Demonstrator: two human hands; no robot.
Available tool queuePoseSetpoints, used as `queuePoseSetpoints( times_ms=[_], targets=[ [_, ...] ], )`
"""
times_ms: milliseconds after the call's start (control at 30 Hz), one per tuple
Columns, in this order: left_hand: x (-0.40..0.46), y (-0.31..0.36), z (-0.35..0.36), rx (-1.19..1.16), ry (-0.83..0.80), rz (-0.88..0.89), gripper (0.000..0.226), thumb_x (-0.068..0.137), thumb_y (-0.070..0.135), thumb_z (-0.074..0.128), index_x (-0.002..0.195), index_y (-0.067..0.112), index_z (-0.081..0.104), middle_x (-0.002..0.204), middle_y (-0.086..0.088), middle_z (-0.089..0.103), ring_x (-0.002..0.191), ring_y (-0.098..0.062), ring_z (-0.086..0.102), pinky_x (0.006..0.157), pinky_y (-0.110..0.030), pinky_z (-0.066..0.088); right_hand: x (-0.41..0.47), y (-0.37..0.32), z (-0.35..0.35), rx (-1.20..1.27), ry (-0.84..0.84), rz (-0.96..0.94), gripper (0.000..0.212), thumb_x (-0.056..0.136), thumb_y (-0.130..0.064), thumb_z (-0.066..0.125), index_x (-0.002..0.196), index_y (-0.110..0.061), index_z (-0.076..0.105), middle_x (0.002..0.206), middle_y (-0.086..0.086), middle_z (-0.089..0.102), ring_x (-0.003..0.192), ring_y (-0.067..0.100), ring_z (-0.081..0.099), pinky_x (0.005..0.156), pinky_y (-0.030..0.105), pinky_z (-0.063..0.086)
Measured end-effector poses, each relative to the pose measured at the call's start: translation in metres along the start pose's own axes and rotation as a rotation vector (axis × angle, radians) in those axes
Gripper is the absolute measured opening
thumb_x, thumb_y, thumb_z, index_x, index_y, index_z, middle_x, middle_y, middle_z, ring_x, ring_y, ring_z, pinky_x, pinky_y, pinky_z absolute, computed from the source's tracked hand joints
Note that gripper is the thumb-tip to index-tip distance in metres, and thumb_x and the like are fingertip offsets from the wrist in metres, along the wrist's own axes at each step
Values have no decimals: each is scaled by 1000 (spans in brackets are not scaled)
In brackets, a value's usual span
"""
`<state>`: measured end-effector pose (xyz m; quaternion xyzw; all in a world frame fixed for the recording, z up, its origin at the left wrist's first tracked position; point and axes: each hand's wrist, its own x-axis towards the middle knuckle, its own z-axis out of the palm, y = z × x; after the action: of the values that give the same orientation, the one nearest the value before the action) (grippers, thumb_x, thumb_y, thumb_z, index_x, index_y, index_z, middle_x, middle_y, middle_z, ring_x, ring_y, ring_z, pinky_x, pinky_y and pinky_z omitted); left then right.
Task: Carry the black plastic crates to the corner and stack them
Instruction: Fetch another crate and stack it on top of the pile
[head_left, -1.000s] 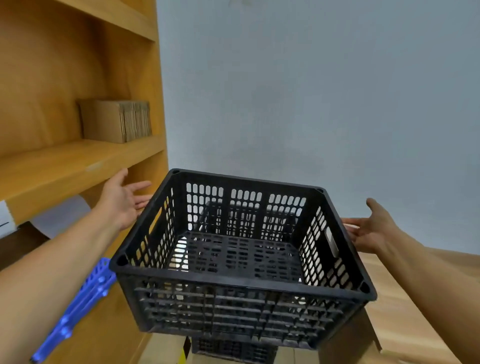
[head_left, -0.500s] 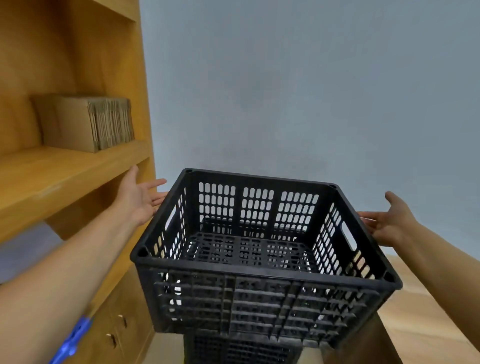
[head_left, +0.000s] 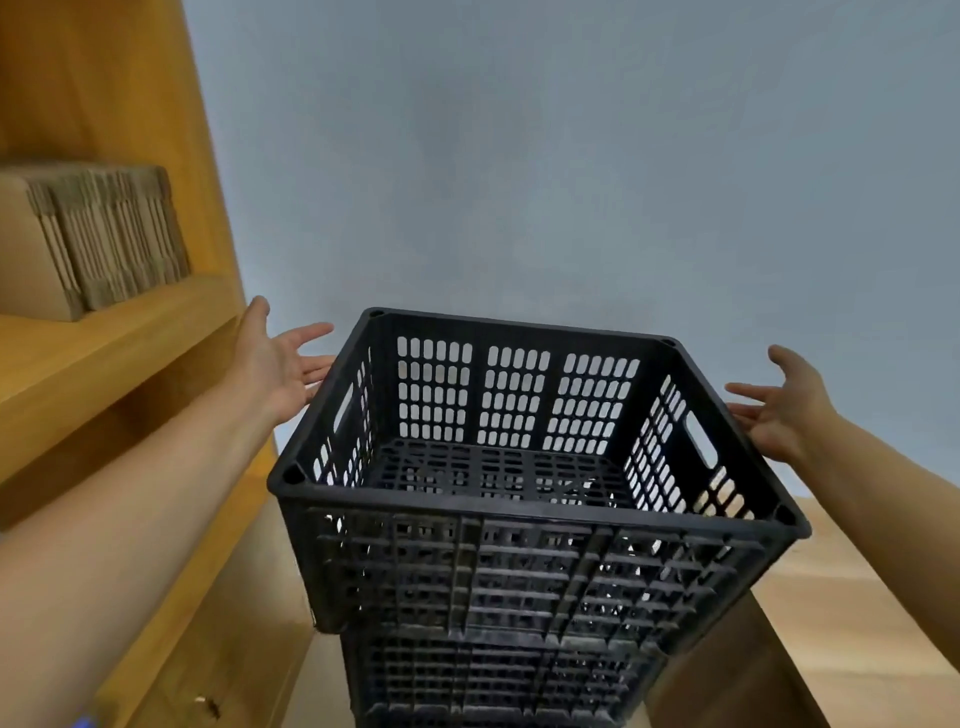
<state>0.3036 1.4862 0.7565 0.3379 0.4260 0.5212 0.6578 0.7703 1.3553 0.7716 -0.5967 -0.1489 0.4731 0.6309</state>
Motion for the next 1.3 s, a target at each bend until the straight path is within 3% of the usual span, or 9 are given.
queuePoseSetpoints(
  times_ms=[167, 367, 633, 800, 900, 1000, 1100, 1200, 1300],
  targets=[
    [21, -6, 8, -4, 7, -23, 74, 83, 74, 21, 109, 18, 62, 129, -32, 49, 112, -38, 54, 102, -53, 40, 20, -6, 4, -37, 4, -7, 62, 86, -56, 44, 116, -3, 51, 118, 29, 47, 112, 38, 53, 92, 47, 47],
    [36, -9, 15, 30, 34, -44, 73, 84, 73, 23, 116, 18, 60, 122, -28, 51, 111, -37, 54, 103, -54, 39, 34, -7, 10, -84, 2, -26, 58, 86, -55, 46, 112, -4, 55, 104, 26, 52, 96, 37, 56, 76, 45, 50],
    [32, -18, 21, 182, 30, -23, 58, 92, 60, 29, 119, 18, 58, 121, -19, 58, 112, -27, 56, 99, -47, 42, 42, 5, 6, -205, 44, -86, 42, 90, -48, 46, 100, -9, 59, 92, 15, 56, 81, 26, 57, 72, 37, 50],
    [5, -39, 30, 570, -71, 104, 36, 94, 42, 44, 120, 23, 61, 116, -1, 61, 107, -20, 56, 76, -33, 46, 32, 19, -3, -540, 26, -260, 17, 90, -26, 54, 93, -12, 62, 96, 12, 59, 73, 24, 56, 63, 31, 47],
    [-2, -48, 20, 1105, -141, 360, 39, 92, 41, 51, 129, 31, 53, 147, 8, 39, 136, -18, 32, 108, -38, 27, 26, 34, -19, -893, -6, -416, 34, 89, -15, 57, 123, -21, 54, 103, 10, 62, 75, 27, 62, 61, 30, 51],
    [-21, -58, 21, 1539, -316, 573, 66, 72, 75, 38, 128, 43, 49, 140, 24, 32, 143, -8, 10, 113, -41, 13, 19, 41, -27, -875, -2, -442, 48, 89, -11, 58, 134, -23, 49, 112, 12, 62, 81, 29, 63, 65, 30, 54],
    [-40, -76, 29, 1608, -546, 604, 73, 63, 92, 21, 121, 55, 46, 149, 16, 33, 143, -5, 12, 114, -41, 16, 10, 45, -33, -851, -18, -444, 49, 88, -10, 60, 134, -23, 50, 118, 13, 61, 87, 29, 64, 71, 32, 55],
    [-49, -85, 35, 1805, -521, 673, 70, 72, 83, 25, 125, 47, 51, 152, 9, 31, 142, -11, 20, 112, -40, 20, -3, 52, -37, -878, -20, -495, 49, 87, -15, 62, 134, -25, 51, 126, 11, 57, 93, 27, 61, 82, 34, 50],
    [-53, -90, 38, 1927, -513, 802, 90, 65, 89, 5, 120, 41, 58, 147, 8, 40, 135, -14, 35, 110, -36, 26, -16, 62, -35, -1074, 6, -705, 43, 87, -26, 61, 130, -23, 57, 135, 7, 50, 117, 23, 51, 101, 34, 38]
  ],
)
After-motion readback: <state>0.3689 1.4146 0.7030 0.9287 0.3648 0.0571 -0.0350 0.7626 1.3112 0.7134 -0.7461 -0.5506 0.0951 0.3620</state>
